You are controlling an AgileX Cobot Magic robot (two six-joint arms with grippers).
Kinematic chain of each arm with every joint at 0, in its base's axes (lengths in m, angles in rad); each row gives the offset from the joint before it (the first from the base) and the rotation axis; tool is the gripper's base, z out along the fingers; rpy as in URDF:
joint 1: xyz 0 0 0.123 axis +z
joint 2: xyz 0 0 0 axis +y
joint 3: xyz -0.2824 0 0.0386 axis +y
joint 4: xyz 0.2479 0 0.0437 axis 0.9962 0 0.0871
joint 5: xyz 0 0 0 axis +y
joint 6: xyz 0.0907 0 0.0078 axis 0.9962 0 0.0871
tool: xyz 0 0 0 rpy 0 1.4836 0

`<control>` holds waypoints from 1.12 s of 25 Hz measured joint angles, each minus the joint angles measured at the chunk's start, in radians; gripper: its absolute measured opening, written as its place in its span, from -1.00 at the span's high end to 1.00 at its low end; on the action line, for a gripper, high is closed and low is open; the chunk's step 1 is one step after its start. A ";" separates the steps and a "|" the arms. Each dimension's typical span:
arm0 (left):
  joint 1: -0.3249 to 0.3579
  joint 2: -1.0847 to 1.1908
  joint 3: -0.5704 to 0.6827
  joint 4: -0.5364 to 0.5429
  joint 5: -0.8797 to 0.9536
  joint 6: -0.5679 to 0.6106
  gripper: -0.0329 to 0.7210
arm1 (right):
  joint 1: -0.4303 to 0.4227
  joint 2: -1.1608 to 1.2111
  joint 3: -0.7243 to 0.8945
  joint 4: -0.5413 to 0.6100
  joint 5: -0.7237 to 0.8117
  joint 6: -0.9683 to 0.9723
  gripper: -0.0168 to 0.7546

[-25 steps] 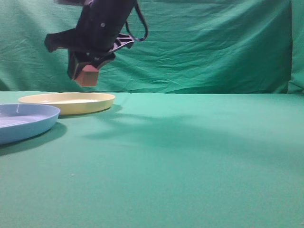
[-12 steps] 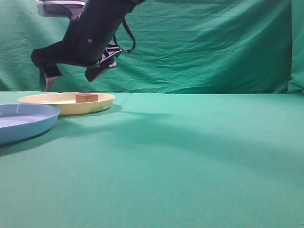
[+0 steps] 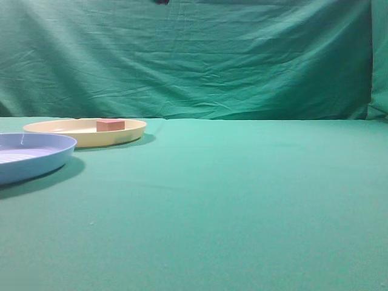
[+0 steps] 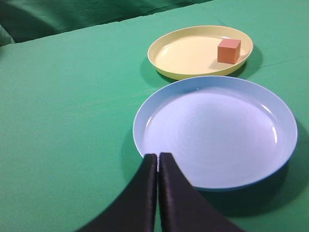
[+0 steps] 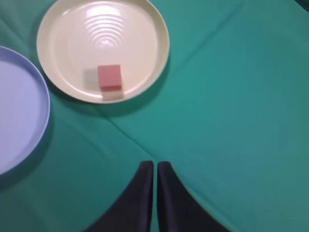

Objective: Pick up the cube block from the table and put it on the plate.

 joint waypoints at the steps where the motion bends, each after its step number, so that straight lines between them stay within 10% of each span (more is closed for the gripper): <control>1: 0.000 0.000 0.000 0.000 0.000 0.000 0.91 | -0.009 -0.027 0.000 -0.003 0.028 0.005 0.96; 16: 0.000 0.000 0.000 0.000 0.000 0.000 0.91 | -0.012 -0.772 0.840 0.092 -0.384 0.049 0.96; 28: 0.000 0.000 0.000 0.000 0.000 0.000 0.91 | -0.012 -1.054 1.037 0.079 -0.314 0.050 0.96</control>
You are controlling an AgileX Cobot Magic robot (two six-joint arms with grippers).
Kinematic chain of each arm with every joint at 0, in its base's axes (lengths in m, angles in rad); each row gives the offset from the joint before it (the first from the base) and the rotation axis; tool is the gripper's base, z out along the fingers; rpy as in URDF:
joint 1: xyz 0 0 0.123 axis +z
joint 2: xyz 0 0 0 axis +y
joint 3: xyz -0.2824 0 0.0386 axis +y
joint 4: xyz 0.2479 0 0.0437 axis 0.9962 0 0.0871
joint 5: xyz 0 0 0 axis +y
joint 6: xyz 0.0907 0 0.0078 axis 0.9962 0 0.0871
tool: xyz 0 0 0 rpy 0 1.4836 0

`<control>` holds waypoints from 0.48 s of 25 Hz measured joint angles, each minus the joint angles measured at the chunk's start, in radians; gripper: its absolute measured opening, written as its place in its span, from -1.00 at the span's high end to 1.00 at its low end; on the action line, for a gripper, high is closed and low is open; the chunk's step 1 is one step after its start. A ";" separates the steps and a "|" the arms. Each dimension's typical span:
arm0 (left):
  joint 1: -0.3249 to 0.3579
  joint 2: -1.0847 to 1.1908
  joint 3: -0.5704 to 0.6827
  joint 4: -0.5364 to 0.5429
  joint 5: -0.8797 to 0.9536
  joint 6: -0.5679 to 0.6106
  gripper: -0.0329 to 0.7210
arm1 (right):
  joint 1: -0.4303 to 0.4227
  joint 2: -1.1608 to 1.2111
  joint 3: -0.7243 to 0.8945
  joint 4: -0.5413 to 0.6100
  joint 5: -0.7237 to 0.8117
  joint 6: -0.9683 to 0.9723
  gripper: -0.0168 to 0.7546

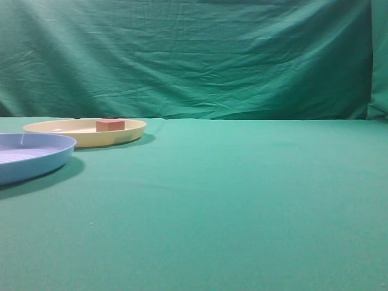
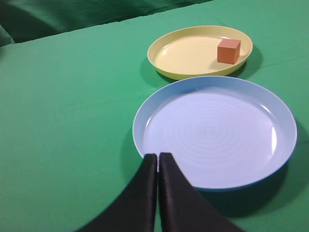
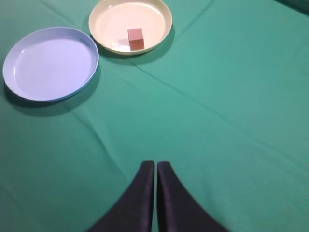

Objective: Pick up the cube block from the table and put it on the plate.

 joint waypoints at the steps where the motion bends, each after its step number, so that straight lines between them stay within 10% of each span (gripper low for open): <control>1: 0.000 0.000 0.000 0.000 0.000 0.000 0.91 | -0.008 -0.076 0.059 -0.015 -0.070 0.000 0.96; 12: 0.000 0.000 0.000 0.000 0.000 0.000 0.91 | -0.398 -0.467 0.566 0.052 -0.454 0.000 0.96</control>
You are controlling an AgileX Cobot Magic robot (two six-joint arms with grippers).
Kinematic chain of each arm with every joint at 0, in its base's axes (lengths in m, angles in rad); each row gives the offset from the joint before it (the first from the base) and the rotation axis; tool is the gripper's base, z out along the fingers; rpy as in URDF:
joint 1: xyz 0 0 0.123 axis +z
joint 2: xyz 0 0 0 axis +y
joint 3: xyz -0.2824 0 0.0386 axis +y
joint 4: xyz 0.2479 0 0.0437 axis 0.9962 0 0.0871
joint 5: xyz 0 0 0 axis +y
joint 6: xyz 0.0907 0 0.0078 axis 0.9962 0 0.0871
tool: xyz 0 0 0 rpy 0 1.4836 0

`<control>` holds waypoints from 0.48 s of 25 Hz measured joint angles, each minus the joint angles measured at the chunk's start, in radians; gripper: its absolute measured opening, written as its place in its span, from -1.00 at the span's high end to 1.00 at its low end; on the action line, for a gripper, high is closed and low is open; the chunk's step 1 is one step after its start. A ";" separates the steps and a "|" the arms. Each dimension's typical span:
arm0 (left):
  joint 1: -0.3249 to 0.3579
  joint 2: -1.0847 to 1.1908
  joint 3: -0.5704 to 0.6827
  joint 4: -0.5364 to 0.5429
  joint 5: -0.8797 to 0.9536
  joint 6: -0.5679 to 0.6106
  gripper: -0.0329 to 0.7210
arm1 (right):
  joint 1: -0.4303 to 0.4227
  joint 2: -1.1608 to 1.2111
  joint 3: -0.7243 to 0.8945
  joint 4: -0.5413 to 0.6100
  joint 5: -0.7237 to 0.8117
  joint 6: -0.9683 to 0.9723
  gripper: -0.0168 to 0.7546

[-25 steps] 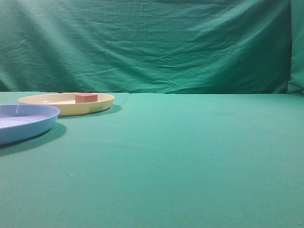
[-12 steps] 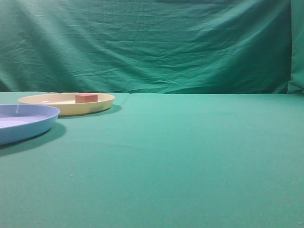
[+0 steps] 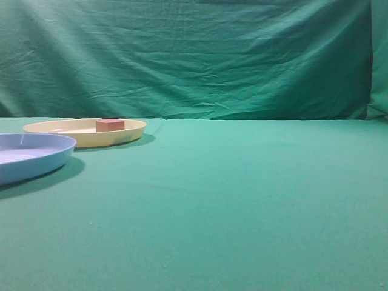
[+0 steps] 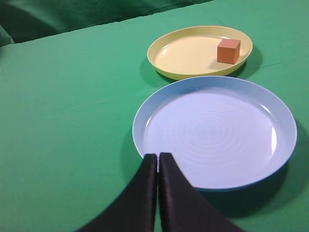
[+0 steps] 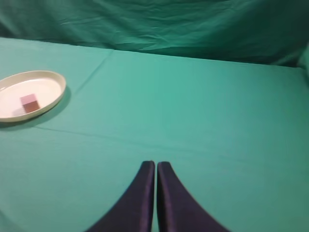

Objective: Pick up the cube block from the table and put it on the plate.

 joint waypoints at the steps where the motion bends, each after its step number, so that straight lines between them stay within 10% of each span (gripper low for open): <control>1: 0.000 0.000 0.000 0.000 0.000 0.000 0.91 | -0.031 -0.033 0.047 0.005 -0.020 0.000 0.96; 12: 0.000 0.000 0.000 0.000 0.000 0.000 0.91 | -0.231 -0.374 0.380 0.010 -0.058 -0.041 0.96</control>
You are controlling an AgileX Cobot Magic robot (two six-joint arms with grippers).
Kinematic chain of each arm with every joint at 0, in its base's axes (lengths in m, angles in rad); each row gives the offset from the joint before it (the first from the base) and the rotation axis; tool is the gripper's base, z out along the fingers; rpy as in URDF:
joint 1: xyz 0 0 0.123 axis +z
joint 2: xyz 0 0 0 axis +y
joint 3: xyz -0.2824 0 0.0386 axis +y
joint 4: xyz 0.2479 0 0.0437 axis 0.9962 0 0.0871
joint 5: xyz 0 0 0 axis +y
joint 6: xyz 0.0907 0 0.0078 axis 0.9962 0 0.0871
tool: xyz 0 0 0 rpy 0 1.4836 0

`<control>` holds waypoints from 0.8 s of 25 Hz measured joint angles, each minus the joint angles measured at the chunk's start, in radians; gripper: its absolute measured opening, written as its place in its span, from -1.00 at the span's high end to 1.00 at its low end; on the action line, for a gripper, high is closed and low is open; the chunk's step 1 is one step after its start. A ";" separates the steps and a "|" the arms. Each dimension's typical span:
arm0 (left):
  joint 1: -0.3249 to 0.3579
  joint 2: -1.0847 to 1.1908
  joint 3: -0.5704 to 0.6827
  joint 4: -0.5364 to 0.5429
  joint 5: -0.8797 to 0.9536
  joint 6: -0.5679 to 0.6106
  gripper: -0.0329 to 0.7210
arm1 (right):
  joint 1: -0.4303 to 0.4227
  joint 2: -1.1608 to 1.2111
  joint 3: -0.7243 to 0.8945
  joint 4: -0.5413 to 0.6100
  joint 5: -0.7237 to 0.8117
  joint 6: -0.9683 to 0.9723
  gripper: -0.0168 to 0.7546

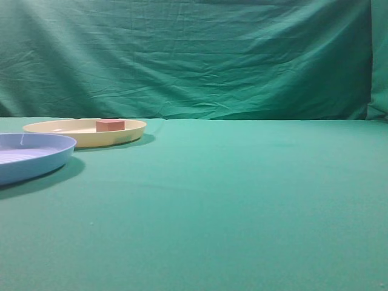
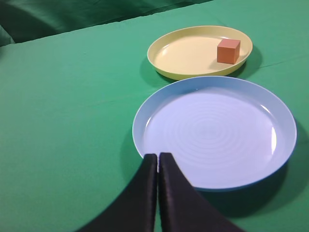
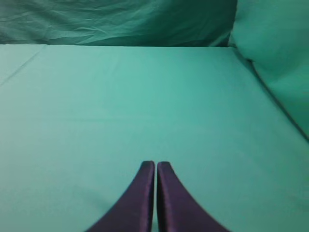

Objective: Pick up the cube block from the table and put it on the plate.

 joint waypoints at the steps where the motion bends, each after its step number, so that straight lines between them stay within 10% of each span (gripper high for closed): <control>1: 0.000 0.000 0.000 0.000 0.000 0.000 0.91 | -0.010 -0.004 0.008 0.000 0.006 -0.005 0.96; 20: 0.000 0.000 0.000 0.000 0.000 0.000 0.91 | -0.018 -0.007 0.011 0.006 0.033 -0.017 0.96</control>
